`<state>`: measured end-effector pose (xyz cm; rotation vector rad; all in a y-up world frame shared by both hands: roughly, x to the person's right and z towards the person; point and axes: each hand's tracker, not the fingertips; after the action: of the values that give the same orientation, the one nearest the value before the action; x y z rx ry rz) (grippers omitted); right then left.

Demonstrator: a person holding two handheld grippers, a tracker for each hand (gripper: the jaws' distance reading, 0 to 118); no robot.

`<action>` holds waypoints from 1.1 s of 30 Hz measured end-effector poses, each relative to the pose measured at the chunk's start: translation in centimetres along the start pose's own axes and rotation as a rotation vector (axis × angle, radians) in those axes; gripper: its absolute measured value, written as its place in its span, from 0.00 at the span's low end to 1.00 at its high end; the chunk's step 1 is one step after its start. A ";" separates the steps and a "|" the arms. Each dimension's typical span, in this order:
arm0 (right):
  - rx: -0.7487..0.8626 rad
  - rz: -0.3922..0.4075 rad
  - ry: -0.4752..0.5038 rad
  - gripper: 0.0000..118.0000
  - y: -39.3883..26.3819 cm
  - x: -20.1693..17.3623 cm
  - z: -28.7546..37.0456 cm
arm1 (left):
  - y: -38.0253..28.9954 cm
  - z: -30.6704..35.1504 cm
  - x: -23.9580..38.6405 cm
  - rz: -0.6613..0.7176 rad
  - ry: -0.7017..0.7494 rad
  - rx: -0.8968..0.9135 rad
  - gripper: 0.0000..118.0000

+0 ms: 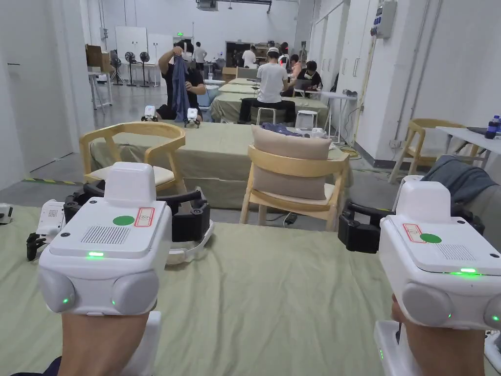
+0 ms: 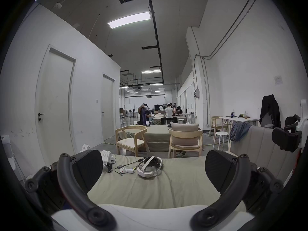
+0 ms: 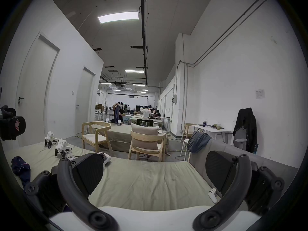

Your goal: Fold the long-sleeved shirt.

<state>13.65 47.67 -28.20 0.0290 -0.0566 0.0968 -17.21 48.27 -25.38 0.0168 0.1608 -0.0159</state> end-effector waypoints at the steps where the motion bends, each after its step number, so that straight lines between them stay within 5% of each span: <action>1: 0.002 -0.001 0.001 1.00 0.0 0.0 0.0 | 0.0 0.1 0.0 0.004 -0.001 0.005 0.94; 11: 0.013 -0.014 -0.005 1.00 0.1 0.3 0.1 | 0.1 0.1 -0.2 0.004 0.009 0.013 0.94; 19: 0.061 0.053 -0.017 1.00 0.2 -0.4 0.6 | 0.3 0.4 -0.3 0.014 0.002 0.035 0.94; 33: 0.054 0.006 0.003 1.00 0.4 -0.1 0.7 | 0.7 0.6 -0.6 0.016 0.009 0.039 0.94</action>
<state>13.49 48.00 -27.52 0.0823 -0.0509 0.1043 -17.66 48.94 -24.68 0.0574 0.1691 -0.0027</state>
